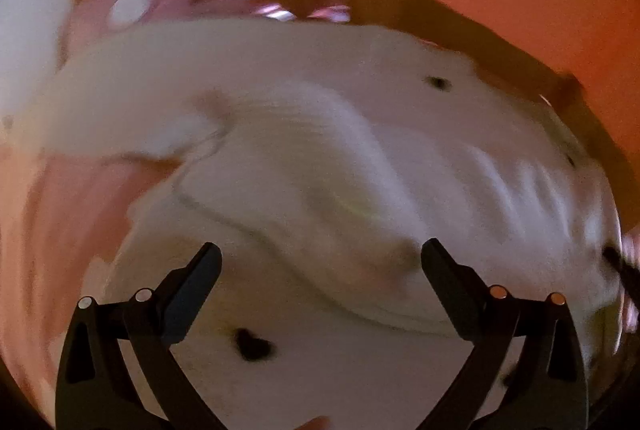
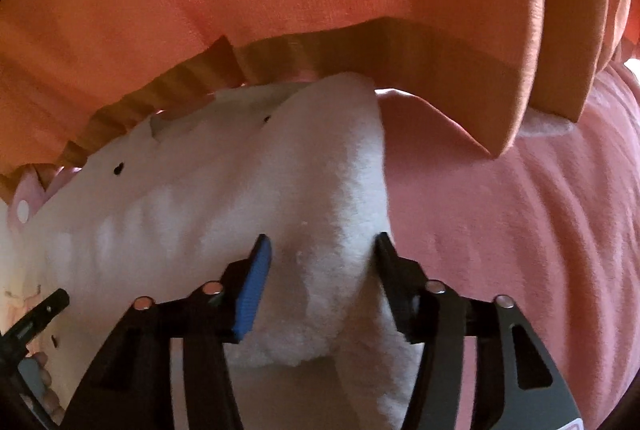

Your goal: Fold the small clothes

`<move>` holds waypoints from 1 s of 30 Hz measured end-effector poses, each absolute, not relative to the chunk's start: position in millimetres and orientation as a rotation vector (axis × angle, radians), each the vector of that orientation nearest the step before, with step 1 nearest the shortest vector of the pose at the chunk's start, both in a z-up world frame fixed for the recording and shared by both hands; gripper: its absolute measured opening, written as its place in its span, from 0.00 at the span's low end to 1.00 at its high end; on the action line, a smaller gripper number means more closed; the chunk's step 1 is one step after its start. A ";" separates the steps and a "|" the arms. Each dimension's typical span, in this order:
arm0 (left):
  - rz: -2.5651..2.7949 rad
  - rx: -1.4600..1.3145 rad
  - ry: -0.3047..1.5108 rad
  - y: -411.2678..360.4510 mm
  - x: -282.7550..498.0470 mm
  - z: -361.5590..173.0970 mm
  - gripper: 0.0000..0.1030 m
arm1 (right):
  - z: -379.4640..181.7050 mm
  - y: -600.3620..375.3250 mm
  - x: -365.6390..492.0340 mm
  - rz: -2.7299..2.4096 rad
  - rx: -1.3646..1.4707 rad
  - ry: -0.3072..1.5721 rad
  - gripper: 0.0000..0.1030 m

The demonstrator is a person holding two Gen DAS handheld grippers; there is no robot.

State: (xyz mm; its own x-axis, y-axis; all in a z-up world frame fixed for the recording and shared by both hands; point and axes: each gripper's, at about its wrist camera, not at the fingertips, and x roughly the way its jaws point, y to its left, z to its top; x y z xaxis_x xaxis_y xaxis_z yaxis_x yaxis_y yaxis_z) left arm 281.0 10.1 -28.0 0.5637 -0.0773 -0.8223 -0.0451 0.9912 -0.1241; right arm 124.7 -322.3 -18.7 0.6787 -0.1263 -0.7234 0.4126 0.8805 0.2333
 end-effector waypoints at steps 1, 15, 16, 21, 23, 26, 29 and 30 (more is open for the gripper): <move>-0.019 -0.217 0.986 22.0 285.6 -33.2 0.95 | -17.9 -323.6 120.0 -0.312 0.386 0.771 0.48; -0.153 -0.093 0.865 -6.7 317.2 -15.1 0.12 | -29.9 -368.8 101.8 -0.363 0.510 0.720 0.13; -0.165 -0.107 0.876 -4.0 317.1 -20.4 0.12 | -23.0 -369.1 101.6 -0.362 0.512 0.712 0.15; -0.264 -0.270 0.888 14.9 299.0 -15.7 0.59 | 20.4 -345.8 96.5 -0.351 0.440 0.614 0.20; -0.293 -0.323 0.890 15.8 290.9 -19.2 0.75 | 24.7 -325.4 102.1 -0.277 0.421 0.624 0.20; -0.306 -0.298 0.943 -7.4 285.6 -28.9 0.77 | 6.0 -290.4 124.3 -0.140 0.390 0.729 0.20; -0.273 -0.208 0.932 -22.5 284.3 -33.1 0.77 | -27.9 -284.4 140.5 -0.168 0.345 0.849 0.18; -0.275 -0.181 0.928 -24.8 282.0 -32.1 0.77 | -27.0 -284.2 138.4 -0.168 0.356 0.824 0.18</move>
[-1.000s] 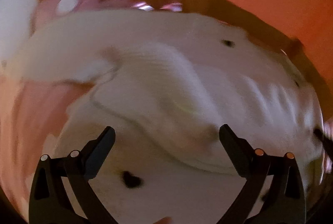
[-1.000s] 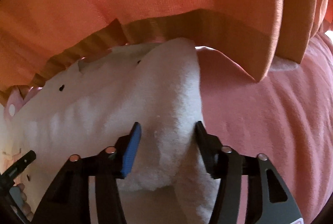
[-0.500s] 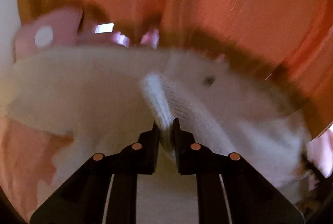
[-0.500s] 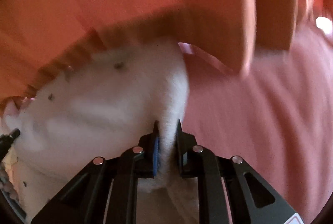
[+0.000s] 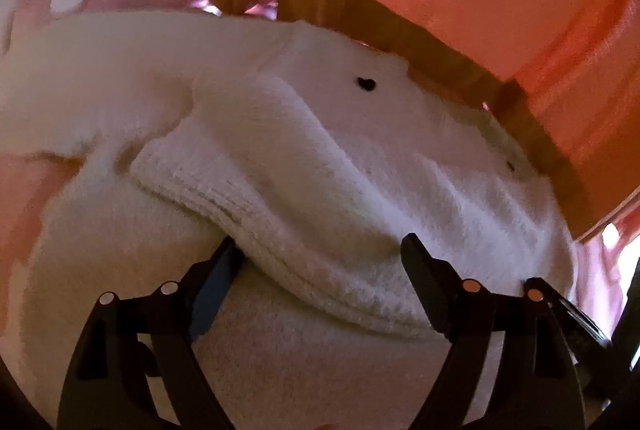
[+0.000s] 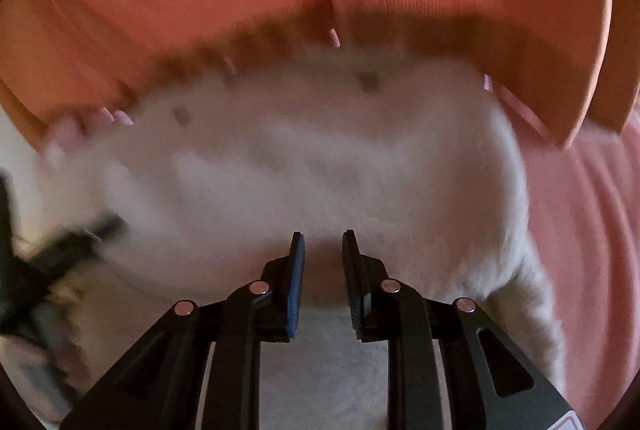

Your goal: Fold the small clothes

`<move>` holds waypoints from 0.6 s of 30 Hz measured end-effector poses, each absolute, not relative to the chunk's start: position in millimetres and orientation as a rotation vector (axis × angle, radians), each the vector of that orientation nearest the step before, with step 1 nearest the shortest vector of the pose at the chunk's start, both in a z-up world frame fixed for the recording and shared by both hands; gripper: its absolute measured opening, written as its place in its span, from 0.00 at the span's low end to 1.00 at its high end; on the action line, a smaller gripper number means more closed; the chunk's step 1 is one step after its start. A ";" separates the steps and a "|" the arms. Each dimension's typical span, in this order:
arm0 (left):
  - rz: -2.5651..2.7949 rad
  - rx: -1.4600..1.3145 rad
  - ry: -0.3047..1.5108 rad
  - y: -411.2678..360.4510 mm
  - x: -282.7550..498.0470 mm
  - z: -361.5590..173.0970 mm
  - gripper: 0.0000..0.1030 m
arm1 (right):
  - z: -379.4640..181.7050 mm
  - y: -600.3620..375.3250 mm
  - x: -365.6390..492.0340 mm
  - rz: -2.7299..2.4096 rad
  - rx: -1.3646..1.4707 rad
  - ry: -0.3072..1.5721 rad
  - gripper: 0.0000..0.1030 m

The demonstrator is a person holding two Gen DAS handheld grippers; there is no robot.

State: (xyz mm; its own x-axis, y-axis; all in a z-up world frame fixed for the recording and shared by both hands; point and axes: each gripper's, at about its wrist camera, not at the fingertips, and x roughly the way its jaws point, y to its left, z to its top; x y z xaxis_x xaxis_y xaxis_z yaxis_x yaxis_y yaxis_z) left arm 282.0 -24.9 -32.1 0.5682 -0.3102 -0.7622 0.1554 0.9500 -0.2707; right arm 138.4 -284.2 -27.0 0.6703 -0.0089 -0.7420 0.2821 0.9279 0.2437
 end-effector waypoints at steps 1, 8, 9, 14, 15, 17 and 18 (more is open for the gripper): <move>-0.282 -0.159 0.925 -26.7 279.7 -31.2 0.77 | -22.2 -284.5 139.4 -0.169 0.353 0.829 0.19; -0.273 -0.138 0.890 5.0 265.0 -14.0 0.77 | 24.8 -222.3 177.6 0.033 0.245 0.746 0.40; -0.267 -0.129 0.882 10.2 262.9 -11.0 0.77 | 28.1 -207.9 192.3 0.059 0.214 0.751 0.46; -0.213 -0.158 0.858 44.4 257.6 -5.9 0.80 | -1.4 -165.7 285.7 0.028 0.090 0.881 0.58; -0.213 -0.176 0.864 48.3 259.3 -6.5 0.80 | -11.9 -158.8 289.3 0.027 0.081 0.918 0.56; -0.214 -0.205 0.871 53.4 261.9 -8.5 0.80 | -16.2 -149.7 294.3 0.033 0.025 0.900 0.44; -0.216 -0.204 0.872 53.8 262.6 -8.6 0.80 | -11.4 -145.6 295.5 0.062 0.011 0.897 0.12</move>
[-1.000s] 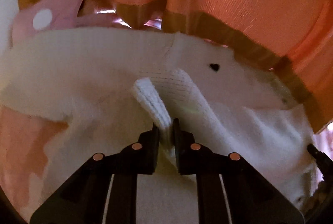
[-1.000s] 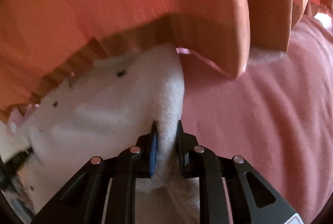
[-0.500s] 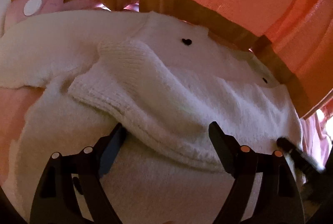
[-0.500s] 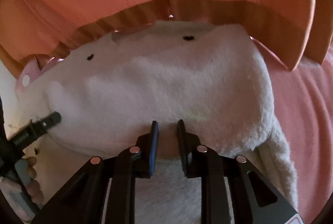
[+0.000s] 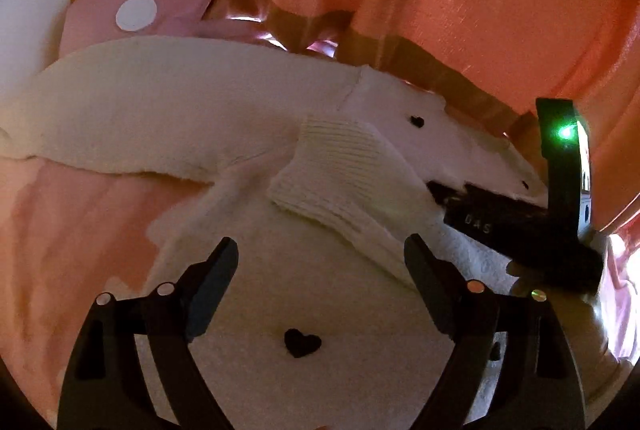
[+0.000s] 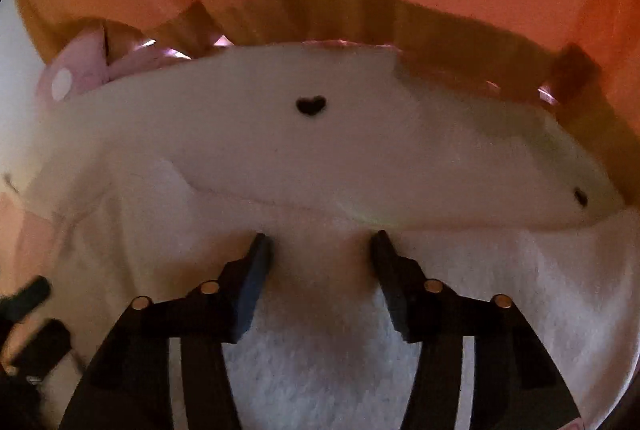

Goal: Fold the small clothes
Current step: 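Move the left tool to the other sleeve and close on its cuff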

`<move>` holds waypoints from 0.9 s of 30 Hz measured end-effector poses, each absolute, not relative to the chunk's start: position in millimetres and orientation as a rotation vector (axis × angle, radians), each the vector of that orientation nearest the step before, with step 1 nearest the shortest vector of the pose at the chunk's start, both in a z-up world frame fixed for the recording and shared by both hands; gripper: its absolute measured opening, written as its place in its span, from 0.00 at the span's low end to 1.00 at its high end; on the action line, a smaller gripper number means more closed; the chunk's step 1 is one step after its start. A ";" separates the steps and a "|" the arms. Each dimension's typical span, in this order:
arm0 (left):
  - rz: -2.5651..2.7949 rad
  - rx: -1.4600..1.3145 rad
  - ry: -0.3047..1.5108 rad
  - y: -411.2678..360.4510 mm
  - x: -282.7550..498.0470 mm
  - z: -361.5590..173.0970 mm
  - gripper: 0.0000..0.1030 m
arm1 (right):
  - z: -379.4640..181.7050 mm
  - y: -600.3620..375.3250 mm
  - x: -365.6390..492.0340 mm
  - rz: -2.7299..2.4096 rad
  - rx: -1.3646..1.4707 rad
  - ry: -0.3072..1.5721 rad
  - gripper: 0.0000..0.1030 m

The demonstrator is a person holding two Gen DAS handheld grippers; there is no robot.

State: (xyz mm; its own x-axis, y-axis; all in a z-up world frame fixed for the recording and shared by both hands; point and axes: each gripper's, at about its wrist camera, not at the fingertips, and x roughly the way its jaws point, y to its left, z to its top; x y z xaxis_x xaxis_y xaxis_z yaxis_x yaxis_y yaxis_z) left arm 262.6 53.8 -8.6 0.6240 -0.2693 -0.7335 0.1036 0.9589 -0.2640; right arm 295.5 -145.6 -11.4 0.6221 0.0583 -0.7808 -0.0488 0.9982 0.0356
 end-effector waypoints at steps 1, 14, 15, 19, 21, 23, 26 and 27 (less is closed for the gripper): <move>-0.223 -0.199 0.871 53.2 263.1 -8.4 0.80 | -2.8 -146.2 295.3 0.061 0.031 0.882 0.08; -0.213 -0.118 0.841 45.7 256.2 -10.0 0.80 | 13.3 -152.5 292.6 0.005 0.081 0.785 0.16; -0.209 -0.112 0.843 45.2 256.2 -11.3 0.80 | 20.7 -152.7 283.5 0.026 0.097 0.757 0.16; -0.196 -0.104 0.858 44.5 257.4 -13.1 0.80 | 15.8 -141.8 259.1 0.105 0.096 0.781 0.16; -0.192 -0.113 0.862 44.4 256.6 -12.7 0.80 | -18.4 -131.8 266.2 0.127 0.073 0.903 0.16; -0.193 -0.107 0.856 42.7 253.2 -10.8 0.80 | -22.0 -125.6 259.0 0.102 0.015 0.867 0.16; -0.183 -0.123 0.847 46.7 253.6 -9.1 0.80 | 7.9 -132.6 236.9 0.119 0.090 0.819 0.16; -0.203 -0.194 0.873 55.0 257.2 -10.4 0.80 | 15.4 -136.5 228.2 0.121 0.113 0.804 0.17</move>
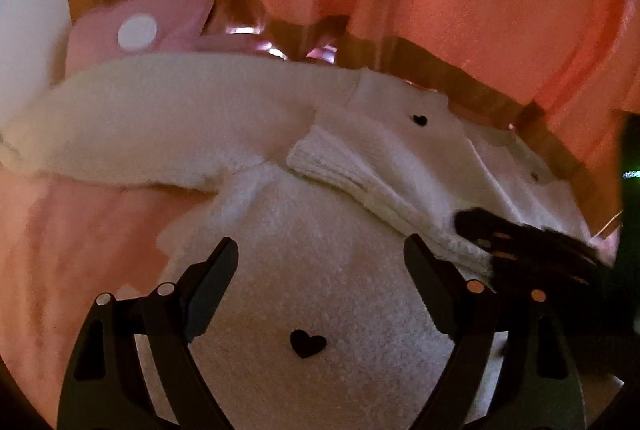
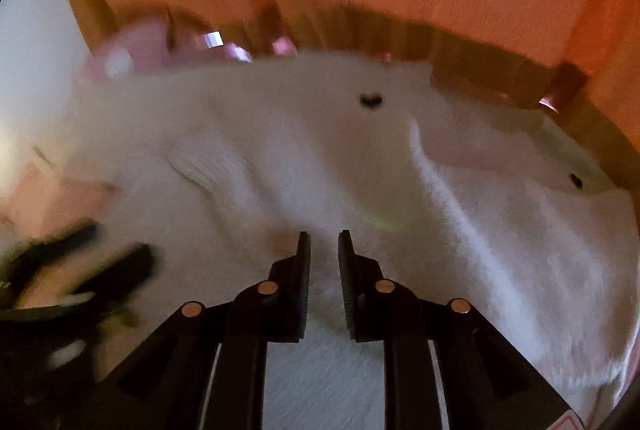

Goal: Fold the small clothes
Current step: 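Move the left tool to the other sleeve and close on its cuff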

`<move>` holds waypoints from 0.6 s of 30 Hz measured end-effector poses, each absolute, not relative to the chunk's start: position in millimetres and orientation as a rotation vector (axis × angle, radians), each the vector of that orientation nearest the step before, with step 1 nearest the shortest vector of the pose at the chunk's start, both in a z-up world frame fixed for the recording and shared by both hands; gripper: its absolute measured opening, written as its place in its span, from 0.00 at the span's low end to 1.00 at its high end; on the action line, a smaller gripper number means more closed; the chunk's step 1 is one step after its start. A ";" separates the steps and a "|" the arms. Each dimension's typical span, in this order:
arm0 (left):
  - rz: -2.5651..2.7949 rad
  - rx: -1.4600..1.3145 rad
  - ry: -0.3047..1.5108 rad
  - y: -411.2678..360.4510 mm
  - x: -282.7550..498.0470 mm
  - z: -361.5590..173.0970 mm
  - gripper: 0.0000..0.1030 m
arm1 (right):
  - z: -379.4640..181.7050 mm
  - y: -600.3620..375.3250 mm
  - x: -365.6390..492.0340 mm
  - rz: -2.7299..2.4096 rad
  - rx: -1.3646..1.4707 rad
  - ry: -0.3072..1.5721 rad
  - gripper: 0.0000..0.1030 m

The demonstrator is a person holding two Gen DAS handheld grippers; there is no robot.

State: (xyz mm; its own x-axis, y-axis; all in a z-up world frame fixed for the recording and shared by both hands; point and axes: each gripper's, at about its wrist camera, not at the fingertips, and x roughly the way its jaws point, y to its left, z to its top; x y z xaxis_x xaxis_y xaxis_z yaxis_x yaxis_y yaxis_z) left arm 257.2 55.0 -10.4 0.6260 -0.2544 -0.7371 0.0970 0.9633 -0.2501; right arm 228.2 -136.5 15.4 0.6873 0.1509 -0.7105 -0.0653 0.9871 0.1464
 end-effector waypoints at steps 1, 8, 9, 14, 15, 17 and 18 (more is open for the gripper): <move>-0.216 -0.256 0.889 63.0 260.2 -12.0 0.80 | 21.7 -141.6 214.6 0.113 0.133 0.786 0.21; 0.150 -0.596 0.780 208.3 278.6 5.3 0.94 | 19.4 -173.2 139.2 -0.005 0.141 0.788 0.42; 0.236 -0.618 0.759 235.2 279.2 2.8 0.94 | 14.9 -176.5 128.9 -0.023 0.137 0.791 0.43; 0.505 -0.611 0.810 332.6 295.8 -31.5 0.93 | -3.4 -178.3 137.8 -0.025 0.146 0.830 0.44; 0.504 -0.619 0.811 341.2 298.5 -36.3 0.93 | -5.9 -177.9 137.0 -0.021 0.146 0.841 0.44; 0.514 -0.547 0.779 345.2 305.1 -32.7 0.91 | -9.8 -175.7 136.9 -0.018 0.140 0.852 0.46; 0.502 -0.530 0.783 344.2 310.4 -31.9 0.80 | -11.6 -175.4 137.7 -0.018 0.138 0.858 0.48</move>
